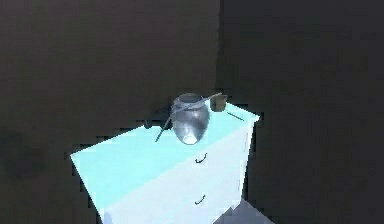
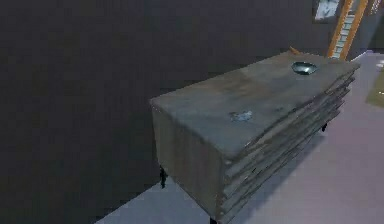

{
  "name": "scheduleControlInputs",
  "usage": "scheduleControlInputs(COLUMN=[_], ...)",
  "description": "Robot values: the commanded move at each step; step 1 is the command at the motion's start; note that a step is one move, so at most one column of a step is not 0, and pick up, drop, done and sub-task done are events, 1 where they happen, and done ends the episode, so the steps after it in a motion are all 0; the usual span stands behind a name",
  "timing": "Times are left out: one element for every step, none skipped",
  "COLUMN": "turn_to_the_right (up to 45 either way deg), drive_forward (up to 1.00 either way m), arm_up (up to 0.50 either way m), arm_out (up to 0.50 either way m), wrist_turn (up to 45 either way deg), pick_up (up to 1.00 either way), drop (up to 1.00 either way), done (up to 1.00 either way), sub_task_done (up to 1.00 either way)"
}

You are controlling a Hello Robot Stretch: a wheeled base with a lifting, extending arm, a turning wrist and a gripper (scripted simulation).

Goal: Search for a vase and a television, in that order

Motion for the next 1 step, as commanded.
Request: scheduleControlInputs(turn_to_the_right=[0.0], drive_forward=[0.0], arm_up=[0.0], arm_out=[0.0], wrist_turn=[0.0], pick_up=[0.0], drop=[0.0], done=[0.0], sub_task_done=[1.0])
